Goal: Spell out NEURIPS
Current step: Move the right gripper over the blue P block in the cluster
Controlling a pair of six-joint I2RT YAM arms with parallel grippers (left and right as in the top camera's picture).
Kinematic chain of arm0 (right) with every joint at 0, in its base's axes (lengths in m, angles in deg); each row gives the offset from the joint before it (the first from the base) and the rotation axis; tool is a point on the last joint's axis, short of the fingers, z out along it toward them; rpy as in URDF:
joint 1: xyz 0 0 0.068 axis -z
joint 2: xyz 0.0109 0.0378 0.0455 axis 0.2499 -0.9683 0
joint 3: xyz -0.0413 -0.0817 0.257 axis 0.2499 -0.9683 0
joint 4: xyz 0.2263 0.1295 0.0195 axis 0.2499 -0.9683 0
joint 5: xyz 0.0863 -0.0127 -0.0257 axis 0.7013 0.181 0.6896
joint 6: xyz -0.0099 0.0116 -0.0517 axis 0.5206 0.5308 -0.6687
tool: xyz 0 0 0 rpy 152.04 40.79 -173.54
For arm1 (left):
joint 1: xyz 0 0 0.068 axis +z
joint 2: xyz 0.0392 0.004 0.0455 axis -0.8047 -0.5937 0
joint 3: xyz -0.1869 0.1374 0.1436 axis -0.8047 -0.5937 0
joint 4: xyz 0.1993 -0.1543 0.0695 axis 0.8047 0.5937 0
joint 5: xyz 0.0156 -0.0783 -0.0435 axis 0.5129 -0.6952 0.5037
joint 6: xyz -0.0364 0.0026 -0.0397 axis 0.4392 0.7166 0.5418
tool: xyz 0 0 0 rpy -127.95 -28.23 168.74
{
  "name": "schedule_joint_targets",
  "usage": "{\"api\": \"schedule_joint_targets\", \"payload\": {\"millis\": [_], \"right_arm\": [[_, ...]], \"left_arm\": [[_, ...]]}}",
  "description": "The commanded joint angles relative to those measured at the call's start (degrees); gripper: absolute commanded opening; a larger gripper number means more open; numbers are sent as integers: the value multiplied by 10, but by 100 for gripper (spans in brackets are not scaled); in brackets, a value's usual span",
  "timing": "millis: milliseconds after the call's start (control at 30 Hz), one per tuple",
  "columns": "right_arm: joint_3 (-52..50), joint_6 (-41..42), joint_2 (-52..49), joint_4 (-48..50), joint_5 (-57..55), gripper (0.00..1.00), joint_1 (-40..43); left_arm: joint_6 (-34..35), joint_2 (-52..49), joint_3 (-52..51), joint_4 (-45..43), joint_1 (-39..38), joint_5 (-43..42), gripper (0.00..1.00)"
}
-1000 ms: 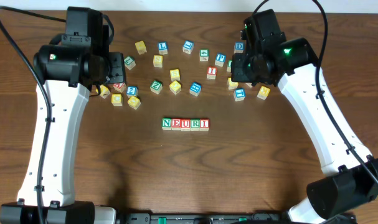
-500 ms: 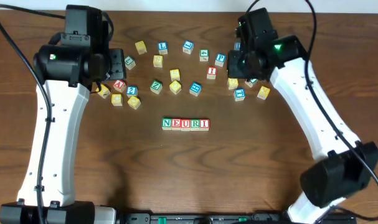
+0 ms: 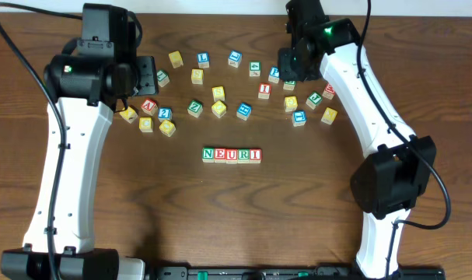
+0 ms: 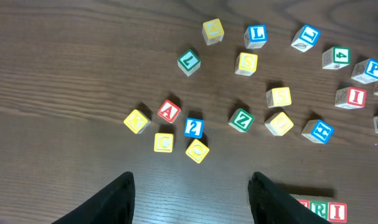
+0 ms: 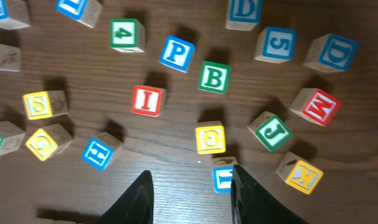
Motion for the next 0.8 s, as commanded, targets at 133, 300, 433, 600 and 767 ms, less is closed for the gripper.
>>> {"api": "schedule_joint_targets", "payload": {"millis": [133,300,433,600,767], "right_arm": [[17,2,-3,-17,-14,38,37],[17,2,-3,-17,0,41,55],[17,2,-3,-12,3,45,57],[17,10,-3,-11,4,47,57],[17,15,-3,-10,19,47,57]], "left_arm": [[3,-14,-7,-2,2,7,58],[3,-16,-8,-3,2,7,58],[3,-16,-8,-6,2,7,58],[3,-16,-8,-8,2,7,58],[3,-16,-8,-10,2,7,58]]}}
